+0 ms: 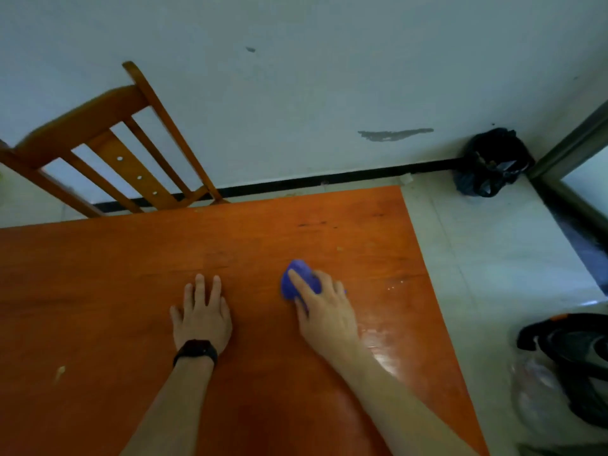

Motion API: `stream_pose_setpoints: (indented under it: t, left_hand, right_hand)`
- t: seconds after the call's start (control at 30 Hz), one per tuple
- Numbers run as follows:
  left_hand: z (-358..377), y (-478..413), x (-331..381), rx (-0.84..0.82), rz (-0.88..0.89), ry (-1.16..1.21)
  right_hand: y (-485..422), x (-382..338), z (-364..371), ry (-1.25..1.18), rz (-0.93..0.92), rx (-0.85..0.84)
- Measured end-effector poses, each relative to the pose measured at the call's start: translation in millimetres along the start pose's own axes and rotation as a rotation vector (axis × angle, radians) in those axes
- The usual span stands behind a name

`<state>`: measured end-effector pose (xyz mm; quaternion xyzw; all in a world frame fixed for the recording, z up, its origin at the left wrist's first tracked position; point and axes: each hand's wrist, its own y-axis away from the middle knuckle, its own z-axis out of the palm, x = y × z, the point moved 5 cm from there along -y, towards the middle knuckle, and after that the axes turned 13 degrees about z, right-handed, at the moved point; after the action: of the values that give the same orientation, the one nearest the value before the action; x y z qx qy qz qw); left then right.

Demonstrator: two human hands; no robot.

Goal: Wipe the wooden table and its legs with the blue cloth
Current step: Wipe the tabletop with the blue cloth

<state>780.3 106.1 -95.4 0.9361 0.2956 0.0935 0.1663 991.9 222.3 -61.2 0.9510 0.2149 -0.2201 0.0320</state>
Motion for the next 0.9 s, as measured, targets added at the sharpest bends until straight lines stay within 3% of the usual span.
stream_pose_setpoints:
  t: [0.1,0.17,0.23,0.33,0.43,0.47,0.53,0.63,0.7,0.8,0.9]
  left_hand:
    - [-9,2,2,-0.065,0.004,0.014]
    - [-14,4,-1,-0.092,0.031,0.006]
    - [-15,9,2,-0.077,0.068,-0.005]
    - [-8,23,31,-0.018,0.232,0.060]
    - [10,44,64,-0.036,0.398,0.091]
    - [19,51,69,-0.060,0.407,0.097]
    - [34,58,70,-0.075,0.378,0.099]
    - [39,54,63,-0.049,0.362,0.109]
    - [39,53,62,-0.044,0.360,0.120]
    - [39,52,64,-0.106,0.365,0.094]
    - [36,56,66,-0.193,0.362,0.072]
  right_hand:
    - [33,-29,30,0.064,-0.119,-0.116]
    - [23,1,15,0.056,-0.093,-0.030]
    - [6,60,-11,0.076,0.088,0.079]
    - [-8,159,-64,0.074,0.510,0.247]
    - [4,189,-87,-0.021,0.829,0.266]
    - [9,176,-88,-0.050,0.811,0.300]
    - [21,122,-74,-0.080,0.545,0.353]
    - [72,30,-16,0.056,0.122,0.112]
    - [113,6,8,0.150,-0.027,-0.037]
    - [125,67,-15,0.200,0.039,-0.030]
    - [122,167,-80,0.208,0.468,0.111]
